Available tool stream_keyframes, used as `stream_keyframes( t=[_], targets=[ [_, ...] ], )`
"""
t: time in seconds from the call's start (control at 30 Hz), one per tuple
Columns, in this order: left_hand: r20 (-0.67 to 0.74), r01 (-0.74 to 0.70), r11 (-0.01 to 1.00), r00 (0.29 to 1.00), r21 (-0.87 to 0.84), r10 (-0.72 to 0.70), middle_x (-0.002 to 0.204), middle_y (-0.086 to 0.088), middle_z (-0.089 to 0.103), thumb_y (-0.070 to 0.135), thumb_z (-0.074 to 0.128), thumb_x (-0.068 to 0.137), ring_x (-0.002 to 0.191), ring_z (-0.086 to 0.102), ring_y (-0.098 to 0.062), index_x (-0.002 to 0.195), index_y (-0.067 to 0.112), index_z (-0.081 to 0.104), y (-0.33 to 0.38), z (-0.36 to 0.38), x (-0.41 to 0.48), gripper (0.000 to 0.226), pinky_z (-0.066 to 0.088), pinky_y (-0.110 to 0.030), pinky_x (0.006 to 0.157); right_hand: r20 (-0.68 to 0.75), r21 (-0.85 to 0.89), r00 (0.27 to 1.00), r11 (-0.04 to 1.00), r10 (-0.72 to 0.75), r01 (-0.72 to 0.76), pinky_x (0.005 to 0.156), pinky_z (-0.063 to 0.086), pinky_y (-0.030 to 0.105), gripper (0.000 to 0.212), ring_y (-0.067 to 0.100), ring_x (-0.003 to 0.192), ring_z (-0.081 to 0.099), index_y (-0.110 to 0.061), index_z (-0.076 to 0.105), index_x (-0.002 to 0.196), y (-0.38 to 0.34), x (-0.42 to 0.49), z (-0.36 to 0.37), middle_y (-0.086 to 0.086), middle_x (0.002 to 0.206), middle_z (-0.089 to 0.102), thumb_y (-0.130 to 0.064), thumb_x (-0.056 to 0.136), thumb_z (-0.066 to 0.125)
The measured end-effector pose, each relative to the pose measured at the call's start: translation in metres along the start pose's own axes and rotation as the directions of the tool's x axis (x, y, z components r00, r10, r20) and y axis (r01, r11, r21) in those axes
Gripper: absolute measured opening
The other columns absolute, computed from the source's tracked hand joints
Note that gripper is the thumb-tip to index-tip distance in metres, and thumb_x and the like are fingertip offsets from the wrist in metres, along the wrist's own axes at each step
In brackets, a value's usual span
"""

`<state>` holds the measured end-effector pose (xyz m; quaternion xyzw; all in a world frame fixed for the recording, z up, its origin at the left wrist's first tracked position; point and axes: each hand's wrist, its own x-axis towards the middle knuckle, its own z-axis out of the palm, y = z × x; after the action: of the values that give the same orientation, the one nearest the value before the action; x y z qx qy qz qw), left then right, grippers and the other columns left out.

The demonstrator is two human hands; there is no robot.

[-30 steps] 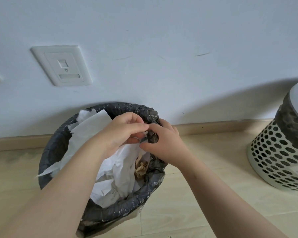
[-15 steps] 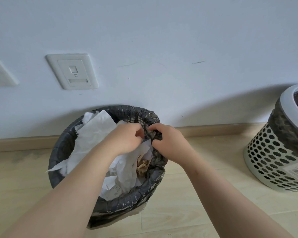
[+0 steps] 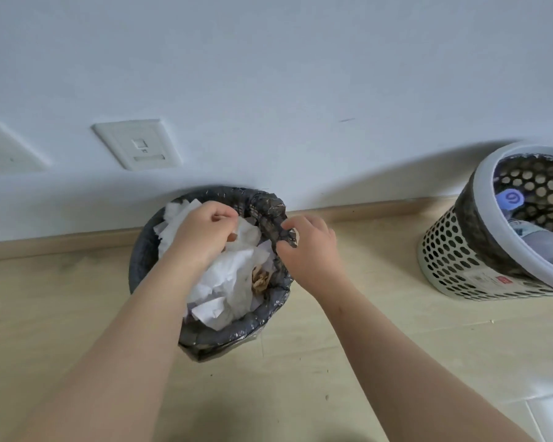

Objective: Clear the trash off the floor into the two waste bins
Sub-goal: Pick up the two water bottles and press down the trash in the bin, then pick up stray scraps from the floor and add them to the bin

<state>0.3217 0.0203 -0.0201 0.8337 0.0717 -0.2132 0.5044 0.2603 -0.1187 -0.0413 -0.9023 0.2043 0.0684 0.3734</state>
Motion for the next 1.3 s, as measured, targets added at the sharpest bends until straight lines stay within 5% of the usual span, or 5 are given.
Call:
stream_keyframes(
  t=[0.27, 0.57, 0.9, 1.1, 1.3],
  targets=[
    [0.077, 0.350, 0.936, 0.934, -0.018, -0.348, 0.098, -0.003, 0.059, 0.012, 0.049, 0.089, 0.071, 0.059, -0.010, 0.085, 0.021, 0.055, 0.054, -0.065, -0.104, 0.012, 0.044, -0.024, 0.063, 0.215, -0.120, 0.941, 0.963, 0.261, -0.240, 0.103, 0.035, 0.035, 0.037, 0.025, 0.126, 0.034, -0.017, 0.050, 0.127, -0.078, -0.100, -0.084, 0.004, 0.139, 0.039, -0.017, 0.090, 0.047],
    [0.042, 0.531, 0.847, 0.846, 0.023, -0.531, 0.079, 0.001, 0.058, 0.014, 0.044, 0.088, 0.081, 0.058, -0.021, 0.080, 0.022, 0.053, 0.101, -0.129, -0.255, 0.014, 0.045, -0.031, 0.070, 0.350, -0.193, 0.827, 0.898, 0.440, -0.396, 0.093, 0.045, 0.038, 0.037, 0.032, 0.115, 0.049, -0.014, 0.049, 0.125, -0.152, -0.217, -0.162, 0.010, 0.132, 0.044, -0.018, 0.088, 0.047],
    [-0.072, 0.477, 0.831, 0.854, -0.285, -0.515, 0.092, -0.002, 0.057, 0.014, 0.046, 0.091, 0.080, 0.059, -0.016, 0.100, 0.016, 0.055, 0.157, -0.156, -0.365, 0.013, 0.043, -0.025, 0.062, 0.440, -0.144, 0.863, 0.968, 0.247, -0.203, 0.077, 0.047, 0.035, 0.044, 0.029, 0.111, 0.054, -0.016, 0.043, 0.131, -0.212, -0.282, -0.215, 0.008, 0.129, 0.047, -0.020, 0.088, 0.046],
    [-0.198, 0.455, 0.756, 0.780, -0.470, -0.593, 0.103, -0.002, 0.056, 0.011, 0.047, 0.091, 0.070, 0.056, -0.007, 0.101, 0.017, 0.054, 0.129, -0.207, -0.428, 0.014, 0.042, -0.022, 0.061, 0.544, -0.231, 0.823, 0.972, 0.167, -0.045, 0.078, 0.046, 0.036, 0.044, 0.030, 0.109, 0.055, -0.014, 0.043, 0.131, -0.252, -0.318, -0.193, 0.011, 0.129, 0.050, -0.021, 0.088, 0.047],
    [-0.278, 0.411, 0.647, 0.662, -0.642, -0.696, 0.085, -0.002, 0.057, 0.011, 0.047, 0.091, 0.066, 0.055, -0.008, 0.079, 0.023, 0.051, 0.052, -0.271, -0.484, 0.018, 0.040, -0.021, 0.058, 0.682, -0.247, 0.730, 0.953, 0.043, 0.174, 0.074, 0.041, 0.030, 0.042, 0.023, 0.096, 0.053, -0.014, 0.043, 0.132, -0.320, -0.370, -0.112, 0.011, 0.132, 0.049, -0.019, 0.090, 0.047]
  ],
)
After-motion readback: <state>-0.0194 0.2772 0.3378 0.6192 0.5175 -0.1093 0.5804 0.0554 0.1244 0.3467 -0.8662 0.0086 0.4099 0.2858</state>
